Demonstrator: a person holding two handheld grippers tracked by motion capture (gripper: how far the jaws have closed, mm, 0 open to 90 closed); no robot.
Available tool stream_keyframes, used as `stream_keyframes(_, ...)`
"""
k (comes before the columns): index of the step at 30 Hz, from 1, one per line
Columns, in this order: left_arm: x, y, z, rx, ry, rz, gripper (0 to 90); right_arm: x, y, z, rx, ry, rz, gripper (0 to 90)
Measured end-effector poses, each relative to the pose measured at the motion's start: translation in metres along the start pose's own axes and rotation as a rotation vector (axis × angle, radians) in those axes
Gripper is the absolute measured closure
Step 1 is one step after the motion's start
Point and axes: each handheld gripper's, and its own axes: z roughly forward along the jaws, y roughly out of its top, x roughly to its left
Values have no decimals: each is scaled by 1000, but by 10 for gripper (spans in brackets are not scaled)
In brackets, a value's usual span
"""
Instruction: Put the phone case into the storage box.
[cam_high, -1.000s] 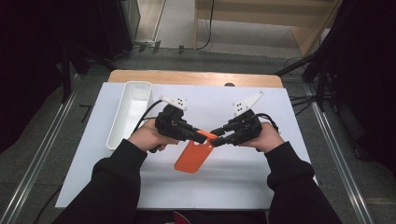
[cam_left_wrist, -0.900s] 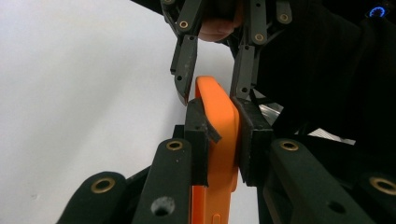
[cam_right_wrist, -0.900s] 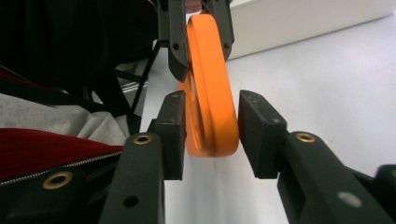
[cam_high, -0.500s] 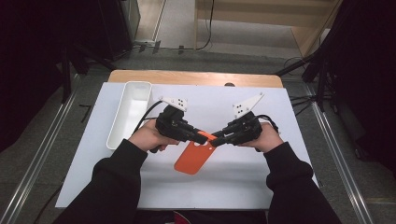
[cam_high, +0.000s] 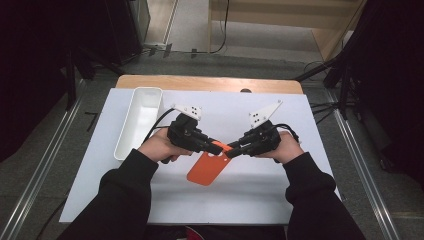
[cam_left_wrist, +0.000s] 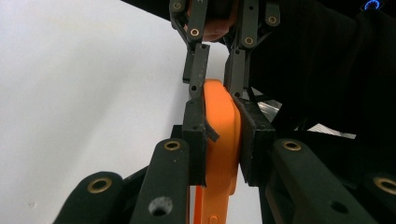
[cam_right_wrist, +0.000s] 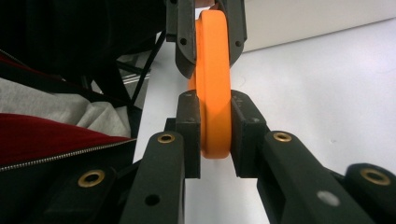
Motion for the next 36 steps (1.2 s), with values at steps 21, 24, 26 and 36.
stream_keyframes(21, -2, 1, -10, -62, 116, 56, 387, 1, 4, -1, 12, -63, 51, 755)
stream_keyframes(24, -4, 2, -12, -67, 157, 64, 336, 1, 3, -3, 10, -79, 62, 754)
stream_keyframes(26, -5, 2, -13, -71, 180, 65, 325, 1, 4, -4, 5, -86, 92, 754)
stream_keyframes(36, -8, 4, -17, -54, 253, 41, 229, 0, 5, -13, -33, -151, 183, 754)
